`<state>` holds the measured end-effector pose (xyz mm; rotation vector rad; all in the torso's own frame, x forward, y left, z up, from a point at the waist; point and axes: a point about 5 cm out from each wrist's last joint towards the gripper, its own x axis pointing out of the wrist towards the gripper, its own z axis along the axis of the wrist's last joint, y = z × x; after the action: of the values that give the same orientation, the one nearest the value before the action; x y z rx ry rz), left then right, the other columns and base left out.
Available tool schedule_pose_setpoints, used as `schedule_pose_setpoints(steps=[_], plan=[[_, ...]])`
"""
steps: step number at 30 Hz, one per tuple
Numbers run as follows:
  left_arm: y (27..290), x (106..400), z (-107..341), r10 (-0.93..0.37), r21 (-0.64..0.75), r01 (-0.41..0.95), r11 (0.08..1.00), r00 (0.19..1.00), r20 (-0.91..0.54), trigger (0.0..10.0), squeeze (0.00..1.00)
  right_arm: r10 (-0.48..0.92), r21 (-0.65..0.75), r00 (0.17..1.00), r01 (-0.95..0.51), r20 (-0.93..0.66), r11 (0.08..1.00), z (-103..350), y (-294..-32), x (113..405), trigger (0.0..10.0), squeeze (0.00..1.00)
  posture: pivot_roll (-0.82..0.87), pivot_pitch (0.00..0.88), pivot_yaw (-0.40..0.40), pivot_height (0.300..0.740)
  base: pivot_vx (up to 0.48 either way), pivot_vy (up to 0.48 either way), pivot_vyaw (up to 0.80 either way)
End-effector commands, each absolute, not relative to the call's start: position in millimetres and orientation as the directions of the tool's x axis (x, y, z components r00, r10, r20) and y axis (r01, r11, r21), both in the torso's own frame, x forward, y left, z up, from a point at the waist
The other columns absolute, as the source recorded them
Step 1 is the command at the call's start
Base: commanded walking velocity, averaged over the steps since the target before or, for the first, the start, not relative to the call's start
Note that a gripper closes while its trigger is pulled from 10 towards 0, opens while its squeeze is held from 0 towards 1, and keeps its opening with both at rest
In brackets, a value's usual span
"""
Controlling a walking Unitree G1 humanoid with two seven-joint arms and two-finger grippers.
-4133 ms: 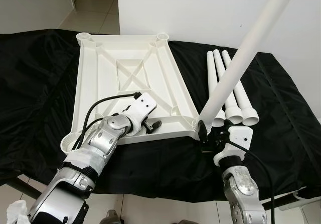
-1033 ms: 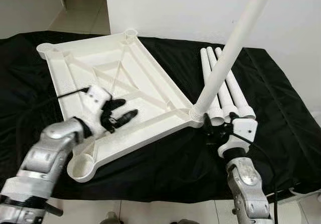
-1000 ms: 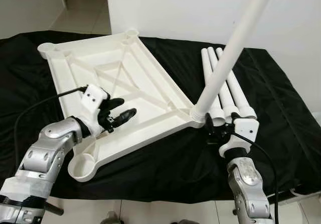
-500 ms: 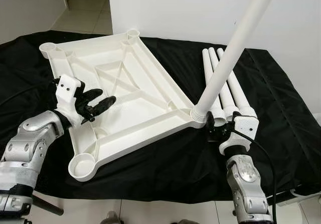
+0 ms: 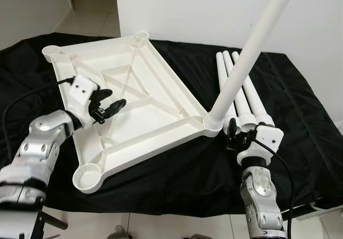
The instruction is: Building children table
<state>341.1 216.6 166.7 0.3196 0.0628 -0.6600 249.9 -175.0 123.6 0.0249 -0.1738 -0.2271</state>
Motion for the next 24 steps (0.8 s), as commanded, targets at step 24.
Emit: schedule_pose_setpoints(steps=[24], plan=[[233, 341, 130, -0.477, 0.488, 0.613, 0.622, 0.790, -0.385, 10.0, 0.00, -0.288, 0.055, 0.928, 0.283, 0.236, 0.958, 145, -186, 275, 10.0, 0.00, 0.04, 0.014, -0.050, 0.740, 0.000, 0.000, 0.00]])
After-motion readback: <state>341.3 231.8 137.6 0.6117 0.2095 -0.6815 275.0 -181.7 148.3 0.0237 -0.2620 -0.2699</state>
